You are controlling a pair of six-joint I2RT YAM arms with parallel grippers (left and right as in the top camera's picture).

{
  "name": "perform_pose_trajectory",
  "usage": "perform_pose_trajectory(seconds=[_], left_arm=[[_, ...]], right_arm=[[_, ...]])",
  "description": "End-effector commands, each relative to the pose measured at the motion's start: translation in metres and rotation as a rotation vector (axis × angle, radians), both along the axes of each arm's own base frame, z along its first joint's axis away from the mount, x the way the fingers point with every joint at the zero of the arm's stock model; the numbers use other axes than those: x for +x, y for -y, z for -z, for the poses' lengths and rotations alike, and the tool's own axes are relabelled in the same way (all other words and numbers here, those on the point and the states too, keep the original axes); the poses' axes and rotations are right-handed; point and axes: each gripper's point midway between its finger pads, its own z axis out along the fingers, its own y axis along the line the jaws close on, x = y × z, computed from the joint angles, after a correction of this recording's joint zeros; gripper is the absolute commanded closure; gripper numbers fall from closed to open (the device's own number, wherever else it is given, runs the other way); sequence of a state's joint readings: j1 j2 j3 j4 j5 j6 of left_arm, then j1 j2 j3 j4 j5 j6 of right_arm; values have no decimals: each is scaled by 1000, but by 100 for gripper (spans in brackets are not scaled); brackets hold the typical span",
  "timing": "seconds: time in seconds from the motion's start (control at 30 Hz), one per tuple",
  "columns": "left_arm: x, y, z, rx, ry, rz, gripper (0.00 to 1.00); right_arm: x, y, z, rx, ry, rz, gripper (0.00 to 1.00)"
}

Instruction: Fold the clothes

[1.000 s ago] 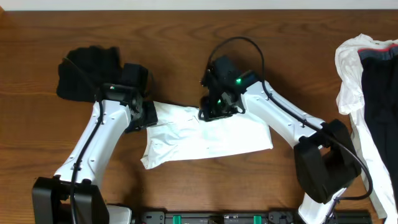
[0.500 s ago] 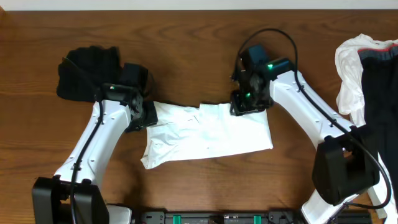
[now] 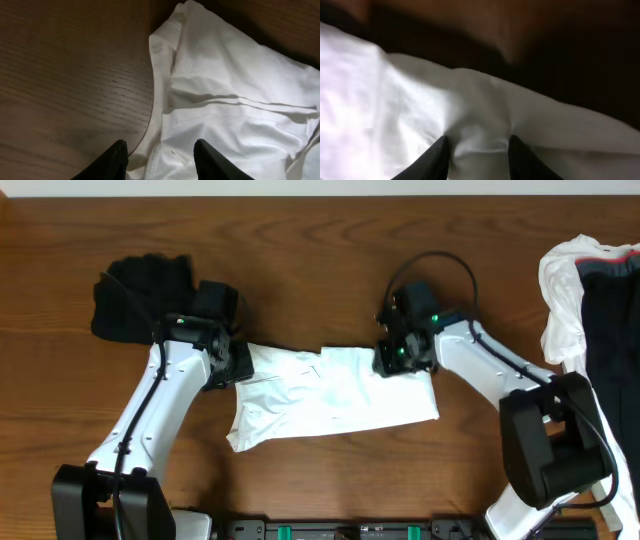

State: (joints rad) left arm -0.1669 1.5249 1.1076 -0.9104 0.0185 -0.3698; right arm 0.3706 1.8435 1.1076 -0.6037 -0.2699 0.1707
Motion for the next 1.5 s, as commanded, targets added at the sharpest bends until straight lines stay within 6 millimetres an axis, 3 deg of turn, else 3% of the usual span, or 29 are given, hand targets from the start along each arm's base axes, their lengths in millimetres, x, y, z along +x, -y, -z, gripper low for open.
perform_pose_trajectory(seconds=[0.0,0.13,0.27,0.37,0.43,0.47,0.53,0.63,0.87,1.2,1.33,1.47], left_arm=[[-2,-2,1,10,-3,-12,55],[-2,-2,1,10,-2,-12,54],[-2,-2,1,10,-2,-12,55],[-2,-2,1,10,-3,-12,55],[-2,-2,1,10,-3,-12,54],[-2,-2,1,10,-3,-12,54],[-2,-2,1,10,-3,-12,55],[-2,-2,1,10,-2,-12,55],[-2,-2,1,10,-3,-12,54],[-2,-2,1,10,-3,-12,55],[-2,-2,1,10,-3,-12,54],[-2,-2,1,10,-2,-12,55]], right_arm=[[4,4,-5,-5,39,-20,63],[19,-3,-39,17,119,-83,59],[36,-8,-92,42,219,-89,50],[29,-1,-117,31,228,-71,48],[17,7,-121,18,188,-41,50],[10,11,-120,8,161,-39,53],[-7,21,-113,-25,84,-32,71],[-26,29,-97,-52,1,-29,82],[-63,42,-38,-87,-109,-25,83],[-90,52,22,-81,-111,20,76],[-86,50,24,-70,-85,21,76],[-68,38,-3,-28,-77,15,76]])
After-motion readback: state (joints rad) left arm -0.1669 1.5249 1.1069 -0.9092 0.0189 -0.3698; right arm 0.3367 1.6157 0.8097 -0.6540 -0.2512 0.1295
